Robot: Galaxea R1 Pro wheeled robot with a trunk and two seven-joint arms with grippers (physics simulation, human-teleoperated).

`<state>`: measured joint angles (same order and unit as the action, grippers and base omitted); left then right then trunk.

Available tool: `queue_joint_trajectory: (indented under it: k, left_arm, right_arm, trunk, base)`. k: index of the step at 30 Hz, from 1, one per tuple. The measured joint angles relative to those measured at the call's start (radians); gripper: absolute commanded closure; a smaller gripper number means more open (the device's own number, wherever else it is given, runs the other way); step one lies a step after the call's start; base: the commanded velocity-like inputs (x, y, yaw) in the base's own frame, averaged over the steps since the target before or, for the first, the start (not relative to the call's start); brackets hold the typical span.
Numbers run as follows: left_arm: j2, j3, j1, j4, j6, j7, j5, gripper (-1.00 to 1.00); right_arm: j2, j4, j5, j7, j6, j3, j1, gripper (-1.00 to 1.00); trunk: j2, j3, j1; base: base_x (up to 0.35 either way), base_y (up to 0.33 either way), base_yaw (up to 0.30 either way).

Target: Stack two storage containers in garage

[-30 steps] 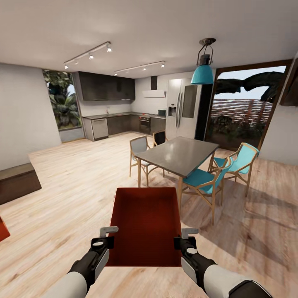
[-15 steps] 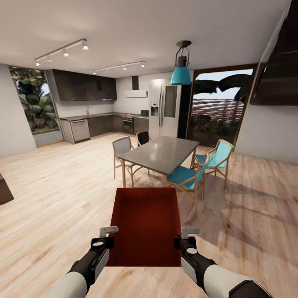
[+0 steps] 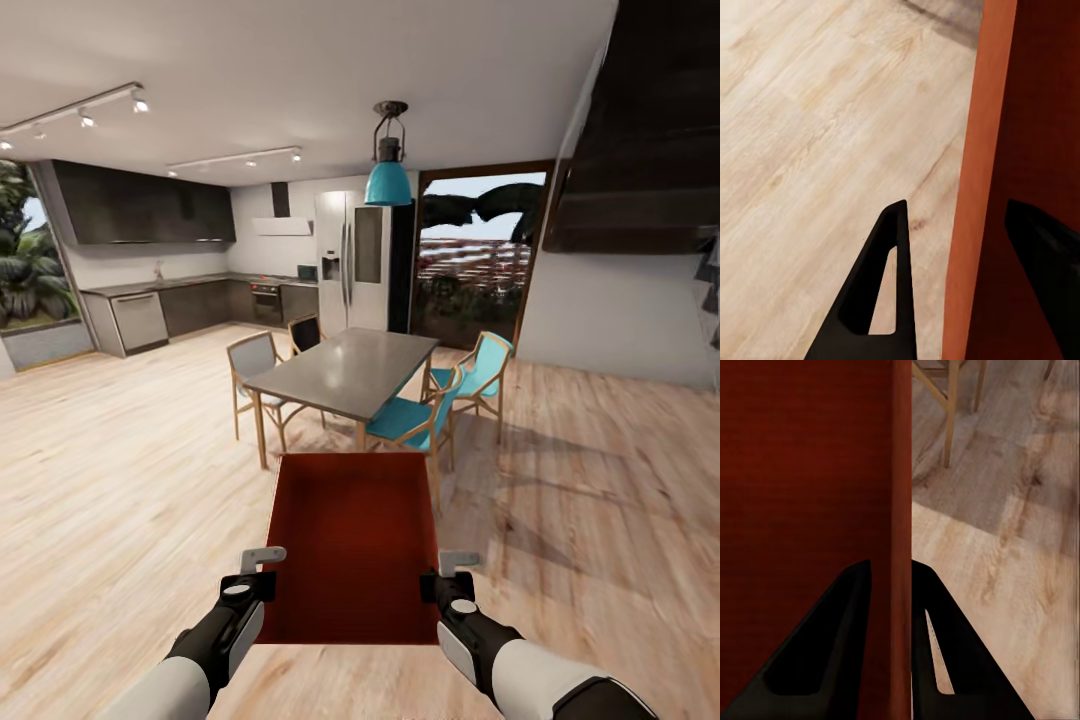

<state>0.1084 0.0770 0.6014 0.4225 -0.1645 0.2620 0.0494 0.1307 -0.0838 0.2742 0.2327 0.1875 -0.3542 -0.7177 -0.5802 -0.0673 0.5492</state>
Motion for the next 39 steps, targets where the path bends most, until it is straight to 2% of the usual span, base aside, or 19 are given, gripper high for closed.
queue_joint_trajectory:
  k: [39]
  left_arm:
    - [0.000,0.000,0.000,0.000,0.000,0.000,0.000,1.00]
  right_arm:
    - [0.000,0.000,0.000,0.000,0.000,0.001,0.000,1.00]
  trunk:
    - [0.000,0.000,0.000]
  base:
    - [0.000,0.000,-0.283]
